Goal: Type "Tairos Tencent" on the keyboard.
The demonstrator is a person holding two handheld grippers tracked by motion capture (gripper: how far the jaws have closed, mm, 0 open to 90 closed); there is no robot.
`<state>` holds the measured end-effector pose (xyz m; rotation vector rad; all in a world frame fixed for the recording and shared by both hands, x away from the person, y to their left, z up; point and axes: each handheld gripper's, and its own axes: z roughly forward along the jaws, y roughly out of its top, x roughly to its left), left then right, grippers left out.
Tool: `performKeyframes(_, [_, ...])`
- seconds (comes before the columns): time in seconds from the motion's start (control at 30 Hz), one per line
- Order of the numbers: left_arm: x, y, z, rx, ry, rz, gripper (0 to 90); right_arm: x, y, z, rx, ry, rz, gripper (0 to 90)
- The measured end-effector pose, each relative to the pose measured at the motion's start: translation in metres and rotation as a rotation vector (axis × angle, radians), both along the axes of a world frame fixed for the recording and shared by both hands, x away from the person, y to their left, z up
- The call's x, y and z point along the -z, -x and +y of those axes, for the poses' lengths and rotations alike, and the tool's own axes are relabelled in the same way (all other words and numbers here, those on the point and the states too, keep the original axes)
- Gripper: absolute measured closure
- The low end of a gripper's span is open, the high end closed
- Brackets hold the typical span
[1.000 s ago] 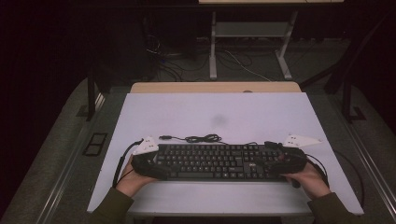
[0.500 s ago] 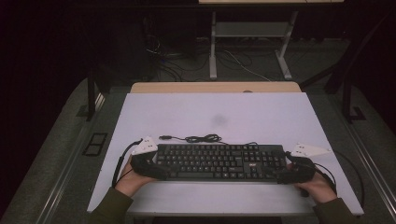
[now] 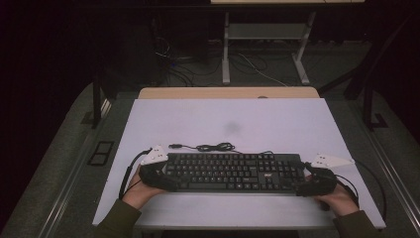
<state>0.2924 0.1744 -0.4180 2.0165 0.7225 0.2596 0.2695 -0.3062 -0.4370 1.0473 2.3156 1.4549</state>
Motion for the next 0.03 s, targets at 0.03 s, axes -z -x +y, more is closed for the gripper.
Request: performKeyframes(0.03, [0.0000,0.0000,-0.0001,0.000,0.000,0.000,9.1,-0.0001,0.0001,0.0000,0.002,-0.002,0.000,17.2])
